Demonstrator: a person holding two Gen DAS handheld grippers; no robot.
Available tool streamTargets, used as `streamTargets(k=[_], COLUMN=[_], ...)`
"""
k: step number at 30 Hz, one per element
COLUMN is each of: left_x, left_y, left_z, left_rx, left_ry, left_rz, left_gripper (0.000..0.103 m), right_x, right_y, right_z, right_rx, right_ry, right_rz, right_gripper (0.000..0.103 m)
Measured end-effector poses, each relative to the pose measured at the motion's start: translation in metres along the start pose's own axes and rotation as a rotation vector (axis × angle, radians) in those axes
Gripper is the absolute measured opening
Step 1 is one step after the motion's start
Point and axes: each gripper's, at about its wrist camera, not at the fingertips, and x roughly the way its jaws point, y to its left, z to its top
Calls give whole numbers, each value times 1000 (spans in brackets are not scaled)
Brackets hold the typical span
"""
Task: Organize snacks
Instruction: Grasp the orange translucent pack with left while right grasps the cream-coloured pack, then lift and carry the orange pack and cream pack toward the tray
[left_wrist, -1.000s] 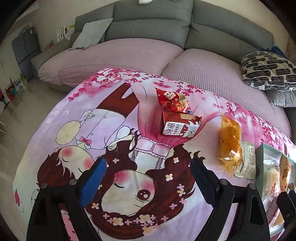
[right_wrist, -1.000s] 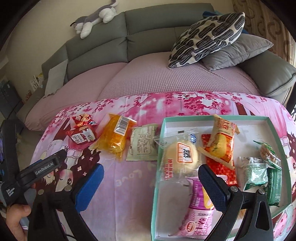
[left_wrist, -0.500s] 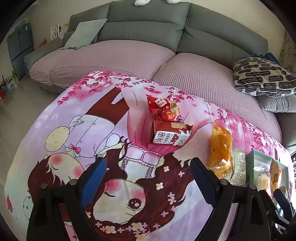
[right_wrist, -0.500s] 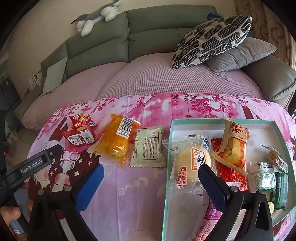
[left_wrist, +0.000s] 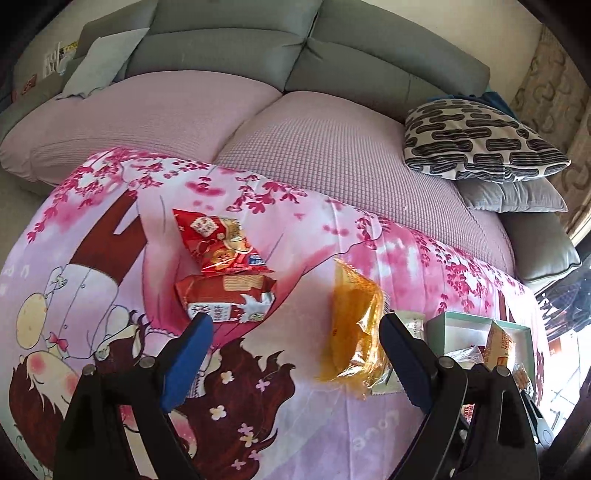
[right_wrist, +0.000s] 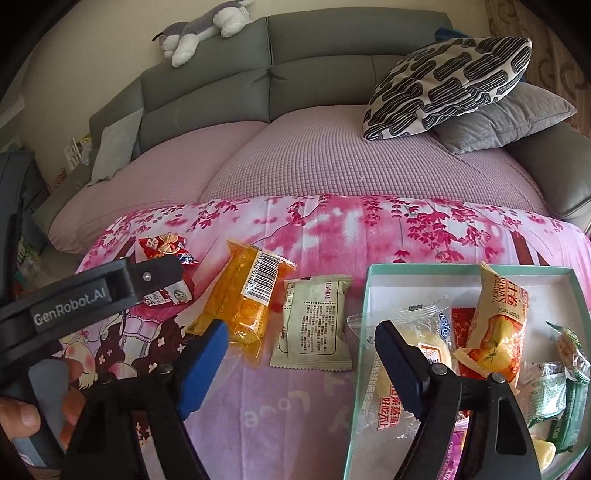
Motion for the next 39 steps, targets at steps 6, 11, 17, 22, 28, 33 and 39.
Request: streamTargets(k=[6,11,17,22,28,33,39], left_x=[30,50,70,74,65,55,51], left_y=[-17,-27,-31,-26,-12,4,16], left_z=[3,5,2,-2,-7,-15,-22], left_rx=[40,58,52,26,-12,-61,-100], left_ry=[82,133,181,181,154,127,105], left_rz=[-67,-103,-131,-146,-120,-97,-102], left_gripper=[85,71,58,45,44,44,44], right_x=[23,40,54,61,64,65,72], right_y=[3,0,1,6,10,12,15], right_z=[4,6,8,9,9,9,10], right_rx=[-18,-11,-26,-56,-79,-89,-101], right_ry=[47,82,104,118,129,140,151], right_rz=[9,-7,-43,-53,-63,-52,-77], right_gripper=[72,68,66,63,63,63,63])
